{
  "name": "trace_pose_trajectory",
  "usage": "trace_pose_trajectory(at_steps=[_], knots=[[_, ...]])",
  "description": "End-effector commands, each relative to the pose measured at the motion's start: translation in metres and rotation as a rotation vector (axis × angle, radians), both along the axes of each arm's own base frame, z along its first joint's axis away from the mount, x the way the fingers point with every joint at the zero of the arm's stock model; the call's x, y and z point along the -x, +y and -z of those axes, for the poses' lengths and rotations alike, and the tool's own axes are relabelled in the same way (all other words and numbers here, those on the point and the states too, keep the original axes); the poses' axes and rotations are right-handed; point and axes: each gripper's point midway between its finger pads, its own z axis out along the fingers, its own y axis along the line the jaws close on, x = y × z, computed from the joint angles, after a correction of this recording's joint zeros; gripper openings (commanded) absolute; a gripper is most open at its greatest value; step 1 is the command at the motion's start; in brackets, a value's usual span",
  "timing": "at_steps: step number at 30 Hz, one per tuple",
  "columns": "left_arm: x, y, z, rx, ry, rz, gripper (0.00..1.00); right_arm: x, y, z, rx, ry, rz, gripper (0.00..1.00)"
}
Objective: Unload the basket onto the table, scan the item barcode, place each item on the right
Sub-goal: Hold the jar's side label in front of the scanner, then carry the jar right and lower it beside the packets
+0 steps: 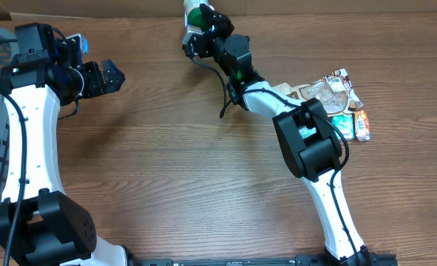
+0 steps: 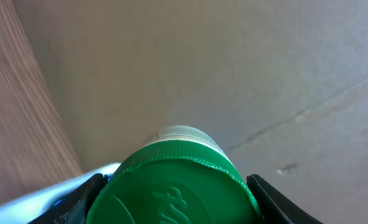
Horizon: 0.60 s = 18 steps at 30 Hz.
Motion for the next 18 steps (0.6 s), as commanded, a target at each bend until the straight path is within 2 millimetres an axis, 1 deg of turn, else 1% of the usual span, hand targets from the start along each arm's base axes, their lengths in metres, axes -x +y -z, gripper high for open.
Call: trace_pose_trajectory(at_steps=[1, 3, 5, 6, 8, 11, 13, 15, 16, 18], knots=[[-0.004, 0.000, -0.011, -0.022, -0.034, 0.021, 1.00, 0.022, 0.015, -0.108, -0.205, -0.063, -0.033, 0.43], [-0.004, 0.000, -0.011, -0.022, -0.034, 0.021, 1.00, 0.030, 0.021, -0.119, -0.249, -0.015, -0.031, 0.45], [-0.004, 0.000, -0.011, -0.022, -0.034, 0.021, 1.00, 0.040, 0.031, -0.125, -0.278, 0.055, -0.032, 0.45], [-0.004, 0.000, -0.011, -0.022, -0.034, 0.021, 1.00, 0.046, 0.036, -0.125, -0.289, 0.101, -0.038, 0.45], [-0.004, 0.000, -0.011, -0.022, -0.034, 0.021, 1.00, 0.060, 0.048, -0.119, -0.324, 0.243, -0.055, 0.45], [-0.004, 0.000, -0.011, -0.022, -0.034, 0.021, 1.00, 0.088, 0.063, -0.101, -0.380, 0.513, -0.095, 0.45], [-0.004, 0.000, -0.011, -0.022, -0.034, 0.021, 1.00, 0.107, 0.069, -0.087, -0.426, 0.697, -0.125, 0.45], [-0.004, 0.000, -0.011, -0.022, -0.034, 0.021, 1.00, 0.130, 0.074, -0.071, -0.477, 0.916, -0.162, 0.43], [-0.004, 0.000, -0.011, -0.022, -0.034, 0.021, 1.00, 0.140, 0.074, -0.063, -0.493, 1.012, -0.170, 0.43], [-0.004, 0.000, -0.011, -0.022, -0.034, 0.021, 1.00, 0.160, 0.071, -0.044, -0.492, 1.191, -0.164, 0.47]])
